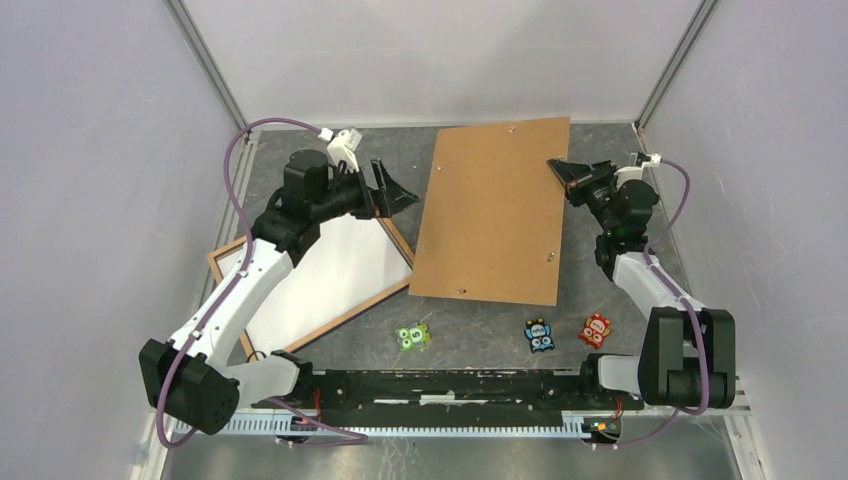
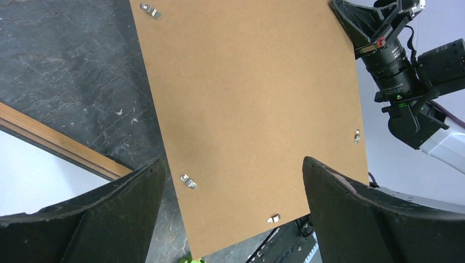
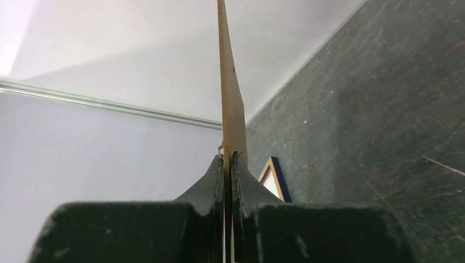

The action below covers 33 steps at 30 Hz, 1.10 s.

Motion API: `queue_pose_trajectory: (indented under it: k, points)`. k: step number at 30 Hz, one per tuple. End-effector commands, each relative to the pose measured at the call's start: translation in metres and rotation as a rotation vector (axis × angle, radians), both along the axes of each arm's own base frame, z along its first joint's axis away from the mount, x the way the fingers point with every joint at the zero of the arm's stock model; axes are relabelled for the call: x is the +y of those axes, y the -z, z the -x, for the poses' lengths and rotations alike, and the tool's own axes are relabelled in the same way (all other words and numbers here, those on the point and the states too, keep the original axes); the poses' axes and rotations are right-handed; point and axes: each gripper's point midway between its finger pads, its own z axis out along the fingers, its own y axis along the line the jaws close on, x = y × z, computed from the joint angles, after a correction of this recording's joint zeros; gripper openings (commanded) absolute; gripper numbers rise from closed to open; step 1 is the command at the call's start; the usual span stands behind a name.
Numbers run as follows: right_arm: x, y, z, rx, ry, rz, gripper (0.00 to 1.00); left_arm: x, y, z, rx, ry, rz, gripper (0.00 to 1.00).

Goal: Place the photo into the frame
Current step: Turn over the photo frame item at the center of the board.

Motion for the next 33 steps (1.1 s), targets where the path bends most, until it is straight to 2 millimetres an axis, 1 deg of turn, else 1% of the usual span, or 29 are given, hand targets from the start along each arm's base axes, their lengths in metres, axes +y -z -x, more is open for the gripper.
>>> queue_pose_trajectory:
  k: [1, 3, 4, 5, 6, 9, 11, 14, 16, 17, 18, 19, 20, 21, 22, 23, 24, 26, 28, 33]
  points:
    - [0.016, -0.041, 0.004, -0.129, -0.052, -0.116, 0.0, 0.003, -0.02, -0.001, -0.071, -0.016, 0.03, 1.0]
    - [0.017, -0.037, 0.003, -0.13, -0.034, -0.143, 0.0, 0.008, -0.024, 0.0, -0.097, -0.036, 0.022, 1.0]
    - [0.028, -0.034, 0.004, -0.131, -0.048, -0.163, 0.0, 0.01, -0.025, 0.0, -0.105, -0.045, 0.018, 1.0]
    - [0.034, -0.035, 0.005, -0.144, -0.05, -0.189, 0.0, 0.011, -0.027, 0.0, -0.111, -0.05, 0.018, 1.0]
    - [0.039, -0.03, 0.004, -0.132, -0.051, -0.208, 0.0, 0.011, -0.027, 0.0, -0.114, -0.053, 0.017, 1.0]
    - [0.064, -0.021, 0.002, -0.129, -0.071, -0.293, 0.0, 0.009, -0.026, 0.001, -0.105, -0.043, 0.021, 1.0]
    - [0.081, -0.019, 0.001, -0.137, -0.077, -0.342, 0.0, 0.009, -0.026, 0.001, -0.099, -0.039, 0.028, 1.0]
    - [0.111, -0.008, -0.009, -0.106, -0.1, -0.368, 0.0, 0.008, -0.028, 0.002, -0.107, -0.036, 0.039, 1.0]
    - [0.135, -0.003, -0.017, -0.096, -0.131, -0.388, 0.0, 0.009, -0.03, 0.003, -0.114, -0.038, 0.042, 1.0]
    - [0.148, -0.003, -0.019, -0.101, -0.149, -0.402, 0.0, 0.01, -0.031, 0.003, -0.116, -0.04, 0.042, 1.0]
    - [0.158, 0.003, -0.024, -0.092, -0.157, -0.404, 0.0, 0.011, -0.033, 0.004, -0.12, -0.04, 0.044, 1.0]
    - [0.169, 0.006, -0.026, -0.095, -0.169, -0.403, 0.0, 0.011, -0.033, 0.004, -0.121, -0.041, 0.045, 1.0]
    - [0.179, 0.014, -0.029, -0.085, -0.168, -0.396, 0.0, 0.011, -0.033, 0.004, -0.122, -0.041, 0.047, 1.0]
    - [0.186, 0.021, -0.032, -0.08, -0.168, -0.391, 0.0, 0.011, -0.033, 0.004, -0.121, -0.039, 0.05, 1.0]
    - [0.195, 0.022, -0.034, -0.089, -0.172, -0.393, 0.0, 0.011, -0.033, 0.004, -0.119, -0.037, 0.053, 1.0]
    - [0.202, 0.031, -0.038, -0.085, -0.173, -0.39, 0.0, 0.011, -0.033, 0.004, -0.117, -0.037, 0.054, 1.0]
    - [0.208, 0.035, -0.04, -0.091, -0.178, -0.396, 0.0, 0.011, -0.033, 0.004, -0.116, -0.036, 0.055, 1.0]
    - [0.22, 0.053, -0.045, -0.075, -0.181, -0.39, 0.0, 0.01, -0.033, 0.004, -0.114, -0.032, 0.057, 1.0]
    - [0.226, 0.069, -0.047, -0.061, -0.174, -0.373, 0.0, 0.01, -0.033, 0.004, -0.113, -0.029, 0.06, 1.0]
    - [0.231, 0.1, -0.04, -0.055, -0.163, -0.325, 0.0, 0.008, -0.031, 0.004, -0.102, -0.021, 0.066, 1.0]
